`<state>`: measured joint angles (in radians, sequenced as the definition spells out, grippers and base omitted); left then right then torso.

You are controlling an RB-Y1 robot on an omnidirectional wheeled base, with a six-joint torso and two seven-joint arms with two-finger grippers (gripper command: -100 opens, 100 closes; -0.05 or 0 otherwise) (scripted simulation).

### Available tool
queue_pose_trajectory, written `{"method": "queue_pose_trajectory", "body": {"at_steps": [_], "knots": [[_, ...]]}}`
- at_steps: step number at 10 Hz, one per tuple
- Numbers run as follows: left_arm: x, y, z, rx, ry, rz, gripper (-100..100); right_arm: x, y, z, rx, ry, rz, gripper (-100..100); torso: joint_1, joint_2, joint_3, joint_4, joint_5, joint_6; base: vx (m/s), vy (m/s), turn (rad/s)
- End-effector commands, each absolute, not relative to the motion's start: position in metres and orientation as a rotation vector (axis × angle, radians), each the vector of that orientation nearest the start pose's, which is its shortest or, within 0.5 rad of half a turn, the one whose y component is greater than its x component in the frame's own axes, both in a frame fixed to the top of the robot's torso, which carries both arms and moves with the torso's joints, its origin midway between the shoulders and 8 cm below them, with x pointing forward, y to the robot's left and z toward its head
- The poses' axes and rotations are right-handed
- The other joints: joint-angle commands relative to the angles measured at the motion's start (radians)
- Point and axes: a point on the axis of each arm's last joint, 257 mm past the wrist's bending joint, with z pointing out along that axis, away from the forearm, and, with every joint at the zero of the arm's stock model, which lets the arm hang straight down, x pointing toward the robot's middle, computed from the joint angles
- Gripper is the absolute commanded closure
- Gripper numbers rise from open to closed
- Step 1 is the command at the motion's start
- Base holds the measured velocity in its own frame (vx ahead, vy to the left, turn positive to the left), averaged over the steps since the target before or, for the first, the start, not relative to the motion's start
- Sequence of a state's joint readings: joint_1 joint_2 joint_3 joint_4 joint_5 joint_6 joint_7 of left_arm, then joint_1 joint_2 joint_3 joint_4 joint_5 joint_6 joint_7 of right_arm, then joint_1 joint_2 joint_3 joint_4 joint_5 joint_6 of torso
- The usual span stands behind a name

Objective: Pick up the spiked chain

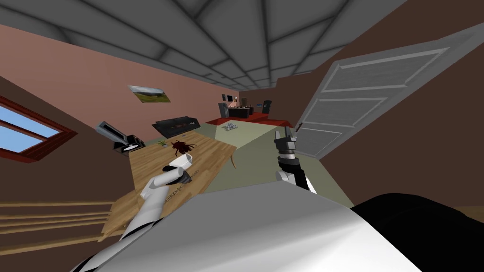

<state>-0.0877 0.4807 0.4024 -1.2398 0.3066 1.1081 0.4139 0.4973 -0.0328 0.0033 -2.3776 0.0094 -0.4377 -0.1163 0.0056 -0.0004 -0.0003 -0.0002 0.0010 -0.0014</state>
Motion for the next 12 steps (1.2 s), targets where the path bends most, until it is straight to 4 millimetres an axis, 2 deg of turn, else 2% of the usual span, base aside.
{"method": "queue_pose_trajectory", "body": {"at_steps": [1, 4, 5, 6, 7, 12], "knots": [[0.337, 0.558, -0.438, -2.644, 0.93, -0.243, -100, 0.335, -0.27, 0.056, 0.642, 0.59, 1.419, 0, 0.0, 0.0, 0.0, 0.0, 0.0, 0.0, 0.023, 0.079, -0.094], [0.303, 0.553, -0.46, -2.747, 0.895, -0.142, -100, 0.335, -0.27, 0.056, 0.642, 0.59, 1.419, 0, -0.001, -0.001, 0.0, 0.0, 0.0, 0.0, 0.038, 0.077, -0.054], [0.313, 0.558, -0.452, -2.72, 0.902, -0.168, -100, 0.335, -0.27, 0.056, 0.642, 0.59, 1.419, 0, 0.0, -0.002, -0.001, 0.0, 0.0, 0.0, 0.029, 0.045, -0.013], [0.311, 0.557, -0.454, -2.726, 0.901, -0.162, 0, 0.335, -0.27, 0.056, 0.642, 0.59, 1.419, 0, -0.002, -0.001, -0.001, 0.0, 0.0, 0.0, 0.004, 0.008, 0.001], [0.311, 0.554, -0.456, -2.731, 0.879, -0.157, -100, 0.335, -0.27, 0.056, 0.642, 0.589, 1.42, 0, -0.004, 0.0, 0.0, 0.0, -0.001, 0.0, -0.019, 0.05, -0.098], [0.309, 0.541, -0.462, -2.748, 0.813, -0.144, -100, 0.335, -0.27, 0.056, 0.642, 0.589, 1.42, 0, 0.0, 0.005, 0.003, 0.001, 0.0, 0.0, -0.049, 0.075, -0.115]]}}
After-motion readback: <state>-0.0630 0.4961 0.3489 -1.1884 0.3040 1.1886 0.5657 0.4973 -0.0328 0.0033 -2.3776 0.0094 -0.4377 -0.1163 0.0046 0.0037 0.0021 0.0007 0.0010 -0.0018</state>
